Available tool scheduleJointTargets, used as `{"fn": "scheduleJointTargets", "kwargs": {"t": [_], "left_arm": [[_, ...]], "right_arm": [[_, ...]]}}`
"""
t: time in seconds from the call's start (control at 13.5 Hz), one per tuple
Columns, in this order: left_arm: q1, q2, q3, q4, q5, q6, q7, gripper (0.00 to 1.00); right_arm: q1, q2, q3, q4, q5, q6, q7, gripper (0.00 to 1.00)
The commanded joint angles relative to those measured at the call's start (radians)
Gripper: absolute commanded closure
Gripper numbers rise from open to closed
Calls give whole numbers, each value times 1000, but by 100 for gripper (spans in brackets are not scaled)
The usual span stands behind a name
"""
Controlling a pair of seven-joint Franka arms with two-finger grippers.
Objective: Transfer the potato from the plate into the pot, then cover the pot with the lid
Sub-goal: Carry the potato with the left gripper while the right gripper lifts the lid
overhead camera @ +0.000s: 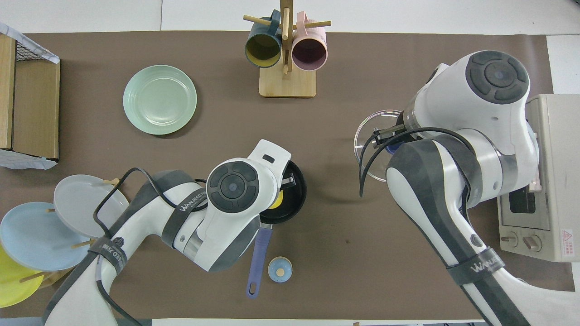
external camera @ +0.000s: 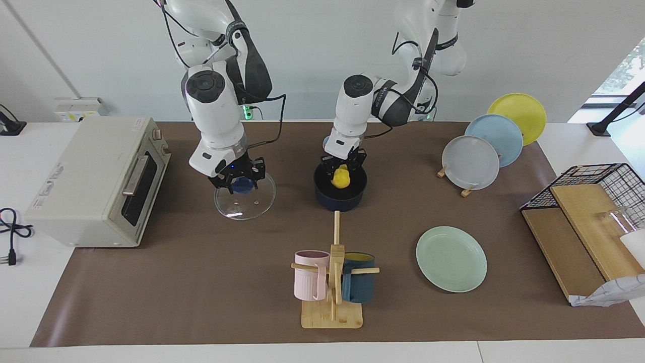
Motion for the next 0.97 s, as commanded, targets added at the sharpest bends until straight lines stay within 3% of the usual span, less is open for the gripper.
{"fn": "scheduleJointTargets", "kwargs": {"t": [0.0,0.22,0.52,0.59,0.67,0.74,0.82,0.89], "left_arm": [[-19,17,22,-17,6,43,-9,100],[-39,64,22,-17,42,71,-9,100],[-45,64,22,-17,42,63,32,100],[-44,64,22,-17,42,56,62,95],[-42,63,22,-17,42,52,70,65],[-42,63,22,-16,42,48,70,17],[-38,57,22,-14,42,40,80,0],[-28,45,22,-5,42,10,102,0]], "right_arm": [[1,5,1,23,-4,-17,21,100],[4,5,1,23,-5,-11,52,100],[22,5,1,23,-5,-14,53,100],[22,5,1,23,-5,-14,53,100],[22,5,1,23,-5,-12,53,100],[22,5,1,24,-5,-14,53,100],[22,5,1,26,-5,-12,53,100],[24,5,1,29,-5,-14,53,100]]}}
